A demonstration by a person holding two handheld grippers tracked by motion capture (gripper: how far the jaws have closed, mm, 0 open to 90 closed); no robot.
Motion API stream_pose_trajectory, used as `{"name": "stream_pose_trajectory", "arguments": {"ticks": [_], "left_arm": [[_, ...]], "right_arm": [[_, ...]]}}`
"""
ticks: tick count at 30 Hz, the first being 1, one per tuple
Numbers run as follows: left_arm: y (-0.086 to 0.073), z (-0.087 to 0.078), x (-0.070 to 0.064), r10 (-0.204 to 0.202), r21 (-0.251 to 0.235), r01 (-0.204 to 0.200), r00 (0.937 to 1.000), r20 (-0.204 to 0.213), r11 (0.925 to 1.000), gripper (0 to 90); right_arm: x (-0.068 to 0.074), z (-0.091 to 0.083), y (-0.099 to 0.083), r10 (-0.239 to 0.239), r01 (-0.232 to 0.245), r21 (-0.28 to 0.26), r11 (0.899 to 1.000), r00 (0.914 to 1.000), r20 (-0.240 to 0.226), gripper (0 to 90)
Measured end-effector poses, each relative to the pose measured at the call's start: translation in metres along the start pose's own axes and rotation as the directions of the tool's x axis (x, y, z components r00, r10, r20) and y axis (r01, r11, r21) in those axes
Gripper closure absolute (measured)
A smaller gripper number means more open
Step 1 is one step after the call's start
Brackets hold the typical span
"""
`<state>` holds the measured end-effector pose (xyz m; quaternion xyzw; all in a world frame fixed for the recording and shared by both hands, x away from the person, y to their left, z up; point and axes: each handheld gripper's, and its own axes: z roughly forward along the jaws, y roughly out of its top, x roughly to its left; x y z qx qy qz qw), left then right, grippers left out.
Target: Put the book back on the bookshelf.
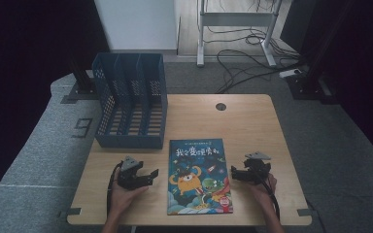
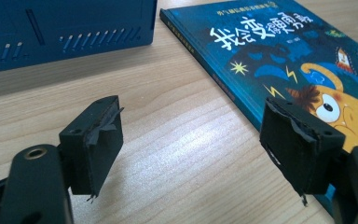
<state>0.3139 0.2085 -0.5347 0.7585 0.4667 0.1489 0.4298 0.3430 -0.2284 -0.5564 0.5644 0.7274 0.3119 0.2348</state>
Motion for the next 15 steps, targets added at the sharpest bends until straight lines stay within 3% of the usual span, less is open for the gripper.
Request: {"name": "stream_pose_trajectory", "arguments": {"ticks": [7,12,15], "left_arm": [[0.0003,-0.0029,0.0013,0.013,-0.012,-0.013,0.9997,-0.019,0.9998,20.0],[-0.0002,-0.0004,0.0030,0.000,0.011,0.001,0.9997,-0.026,0.9999,20.1],[-0.0003,0.0008,0.0000,0.013,0.025,-0.012,0.9997,-0.023,0.9996,18.6]], "right_arm": [[-0.0016,-0.0012,-0.0010,0.007,-0.007,0.001,1.000,1.0000,0.005,0.8],[-0.0022,-0.0001,-0.0002,-0.002,0.002,0.002,1.000,1.0000,-0.004,0.0],[-0.0031,-0.0002,-0.0003,-0.006,0.006,0.002,1.000,0.9999,-0.010,0.1]]}}
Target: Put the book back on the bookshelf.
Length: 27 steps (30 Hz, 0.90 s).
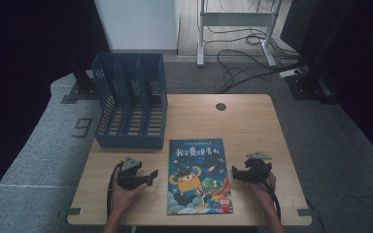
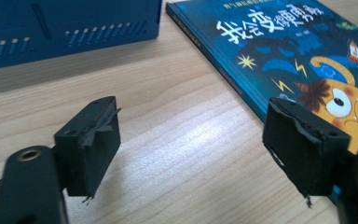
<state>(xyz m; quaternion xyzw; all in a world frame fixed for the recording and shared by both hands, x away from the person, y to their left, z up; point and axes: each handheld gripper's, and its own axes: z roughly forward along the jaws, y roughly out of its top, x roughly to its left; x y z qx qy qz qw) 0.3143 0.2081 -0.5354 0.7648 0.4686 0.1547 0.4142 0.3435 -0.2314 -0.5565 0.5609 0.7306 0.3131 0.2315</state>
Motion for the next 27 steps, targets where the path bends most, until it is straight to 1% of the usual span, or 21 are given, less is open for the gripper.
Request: {"name": "stream_pose_trajectory", "arguments": {"ticks": [2,3,4,5,6,7,8,9,10,12,14,16,17,20,21,22,23,27], "left_arm": [[0.001,0.000,0.000,0.001,0.008,-0.001,0.9999,0.012,1.0000,18.1],[0.001,-0.001,0.003,-0.010,0.007,0.010,0.9997,0.023,0.9999,17.1],[0.001,-0.001,0.003,-0.010,0.007,0.010,0.9997,0.023,0.9999,17.2],[0.002,-0.003,0.007,-0.025,0.003,0.025,0.9995,0.021,0.9997,17.7],[0.002,-0.003,0.007,-0.025,0.003,0.025,0.9995,0.021,0.9997,17.7],[0.002,-0.006,0.009,-0.043,-0.015,0.044,0.9989,0.019,0.9989,17.7],[0.002,-0.006,0.009,-0.043,-0.015,0.044,0.9989,0.019,0.9989,17.8],[0.003,-0.008,0.009,-0.056,-0.026,0.057,0.9981,0.027,0.9980,17.9],[0.003,-0.008,0.008,-0.058,-0.028,0.058,0.9979,0.028,0.9979,17.9],[0.003,-0.008,0.008,-0.055,-0.029,0.056,0.9981,0.027,0.9980,18.3],[0.003,-0.008,0.006,-0.038,-0.020,0.039,0.9990,0.021,0.9990,18.3],[0.002,-0.010,0.007,-0.040,-0.022,0.040,0.9991,0.017,0.9990,18.3],[0.003,-0.012,0.009,-0.051,-0.029,0.052,0.9986,0.010,0.9982,18.8],[0.003,-0.013,0.009,-0.057,-0.028,0.057,0.9983,0.015,0.9980,18.7],[0.003,-0.012,0.007,-0.051,-0.018,0.052,0.9986,0.014,0.9985,17.9],[0.003,-0.012,0.007,-0.051,-0.018,0.052,0.9986,0.014,0.9985,16.5],[0.003,-0.010,0.005,-0.039,-0.004,0.039,0.9991,0.014,0.9992,16.0],[0.003,-0.008,0.003,-0.027,0.005,0.027,0.9996,0.011,0.9996,15.3]], "right_arm": [[0.000,0.000,0.000,0.008,-0.008,0.000,1.000,0.9999,0.007,0.3],[0.000,-0.001,0.000,0.012,-0.012,-0.002,1.000,0.9999,0.012,1.4],[0.000,-0.001,0.000,0.012,-0.012,-0.002,1.000,0.9999,0.012,1.4],[0.000,-0.001,0.000,0.018,-0.018,-0.004,1.000,0.9997,0.019,2.0],[0.000,-0.001,0.000,0.021,-0.020,-0.004,1.000,0.9996,0.021,2.1],[-0.001,-0.001,0.000,0.020,-0.019,-0.005,1.000,0.9996,0.023,2.3],[-0.001,-0.001,0.000,0.020,-0.019,-0.005,1.000,0.9996,0.023,2.3],[-0.001,-0.001,0.000,0.021,-0.021,-0.006,1.000,0.9995,0.024,2.5],[-0.001,-0.001,0.000,0.023,-0.023,-0.006,1.000,0.9994,0.026,2.5],[-0.001,-0.001,0.000,0.024,-0.024,-0.007,1.000,0.9993,0.027,2.5],[-0.001,-0.001,0.000,0.028,-0.027,-0.007,1.000,0.9992,0.031,2.5],[-0.001,-0.001,0.000,0.028,-0.028,-0.006,1.000,0.9991,0.031,2.7],[-0.001,-0.001,0.000,0.029,-0.029,-0.008,1.000,0.9991,0.031,3.3],[-0.001,-0.001,-0.001,0.032,-0.032,-0.013,0.999,0.9988,0.036,4.6],[-0.001,-0.002,-0.001,0.034,-0.034,-0.016,0.999,0.9987,0.038,5.3],[-0.001,-0.002,-0.001,0.034,-0.034,-0.016,0.999,0.9987,0.038,5.3],[-0.001,-0.002,-0.001,0.038,-0.037,-0.016,0.999,0.9985,0.041,6.0],[-0.002,-0.003,-0.001,0.042,-0.041,-0.023,0.999,0.9982,0.042,8.4]]}}
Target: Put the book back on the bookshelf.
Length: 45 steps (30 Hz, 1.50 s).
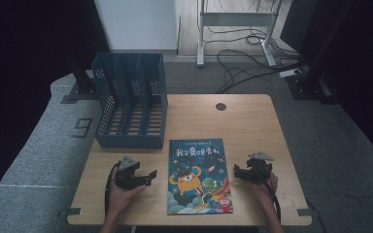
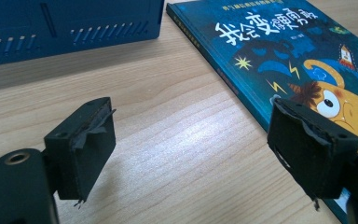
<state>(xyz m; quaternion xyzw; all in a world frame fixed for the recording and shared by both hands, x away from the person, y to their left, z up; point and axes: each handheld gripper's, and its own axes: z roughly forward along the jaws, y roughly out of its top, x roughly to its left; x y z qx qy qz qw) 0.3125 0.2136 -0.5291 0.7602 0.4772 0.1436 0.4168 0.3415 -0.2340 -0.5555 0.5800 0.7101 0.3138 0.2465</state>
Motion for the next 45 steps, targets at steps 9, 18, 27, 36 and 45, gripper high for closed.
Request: {"name": "stream_pose_trajectory", "arguments": {"ticks": [9,18,27,36,45], "left_arm": [[0.002,-0.002,0.003,-0.008,0.002,0.008,0.9999,-0.012,1.0000,15.6],[0.004,0.001,-0.006,-0.015,0.008,0.015,0.9998,0.013,0.9999,15.3],[0.006,0.003,-0.013,-0.019,0.002,0.019,0.9992,0.034,0.9998,15.5],[0.006,0.011,-0.027,0.001,0.017,-0.002,0.9987,0.050,0.9999,16.0],[0.004,0.021,-0.036,0.008,0.047,-0.010,0.9984,0.056,0.9988,15.9]], "right_arm": [[-0.006,-0.013,0.005,0.032,-0.034,-0.062,0.997,0.9986,-0.042,12.5],[0.007,-0.026,0.016,0.014,-0.025,-0.109,0.994,0.9950,-0.099,14.4],[0.026,-0.033,0.026,-0.020,0.002,-0.128,0.992,0.9903,-0.138,14.4],[0.055,-0.026,0.030,-0.043,0.019,-0.127,0.992,0.9805,-0.192,15.6],[0.066,-0.016,0.024,-0.053,0.033,-0.097,0.995,0.9750,-0.216,15.8]]}}
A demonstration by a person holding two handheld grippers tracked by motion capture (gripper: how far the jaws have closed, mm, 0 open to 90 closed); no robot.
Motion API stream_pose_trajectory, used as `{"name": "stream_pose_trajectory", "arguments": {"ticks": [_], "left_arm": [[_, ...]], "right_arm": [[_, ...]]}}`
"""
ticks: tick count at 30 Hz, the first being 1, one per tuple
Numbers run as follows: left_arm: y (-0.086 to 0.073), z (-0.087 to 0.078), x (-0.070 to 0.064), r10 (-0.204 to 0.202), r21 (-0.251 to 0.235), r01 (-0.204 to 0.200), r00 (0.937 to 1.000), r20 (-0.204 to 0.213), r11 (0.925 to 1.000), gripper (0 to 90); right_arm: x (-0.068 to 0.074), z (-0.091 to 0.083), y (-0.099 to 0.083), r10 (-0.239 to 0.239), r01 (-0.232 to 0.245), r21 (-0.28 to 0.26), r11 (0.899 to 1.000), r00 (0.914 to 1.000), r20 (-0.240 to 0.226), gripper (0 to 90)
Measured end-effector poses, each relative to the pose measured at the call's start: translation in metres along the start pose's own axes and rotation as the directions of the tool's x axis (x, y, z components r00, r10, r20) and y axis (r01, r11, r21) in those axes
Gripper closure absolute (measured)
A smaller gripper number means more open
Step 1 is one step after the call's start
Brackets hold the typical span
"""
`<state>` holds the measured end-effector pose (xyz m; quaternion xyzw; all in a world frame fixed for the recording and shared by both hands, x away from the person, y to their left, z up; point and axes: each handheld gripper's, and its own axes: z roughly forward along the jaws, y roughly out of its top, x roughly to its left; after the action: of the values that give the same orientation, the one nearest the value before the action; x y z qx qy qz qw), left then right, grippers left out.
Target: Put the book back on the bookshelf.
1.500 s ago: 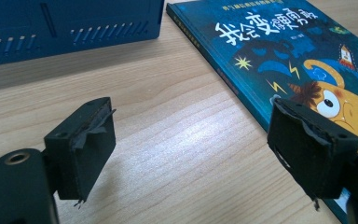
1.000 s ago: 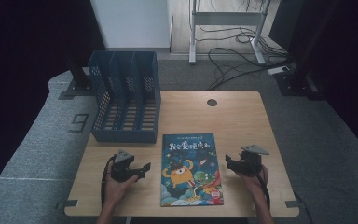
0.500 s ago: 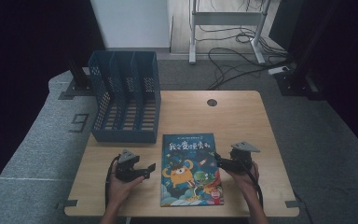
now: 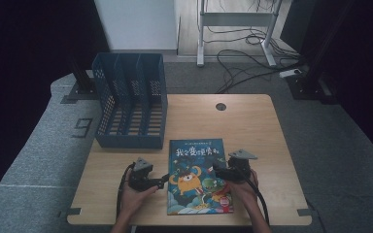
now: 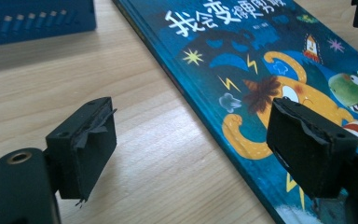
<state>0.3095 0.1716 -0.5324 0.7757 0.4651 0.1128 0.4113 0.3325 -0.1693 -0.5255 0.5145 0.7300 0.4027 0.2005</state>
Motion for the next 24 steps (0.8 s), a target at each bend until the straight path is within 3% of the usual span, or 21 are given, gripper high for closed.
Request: {"name": "stream_pose_trajectory", "arguments": {"ticks": [19,24], "left_arm": [[-0.005,0.020,-0.018,0.011,0.067,-0.011,0.9999,0.000,0.9977,15.5],[-0.005,0.022,-0.020,0.014,0.065,-0.014,0.9999,0.001,0.9978,15.5]], "right_arm": [[0.009,0.015,-0.011,-0.010,0.011,0.059,0.998,0.9999,-0.013,16.6],[0.009,0.018,-0.013,-0.002,0.003,0.074,0.997,0.9998,-0.022,16.8]]}}
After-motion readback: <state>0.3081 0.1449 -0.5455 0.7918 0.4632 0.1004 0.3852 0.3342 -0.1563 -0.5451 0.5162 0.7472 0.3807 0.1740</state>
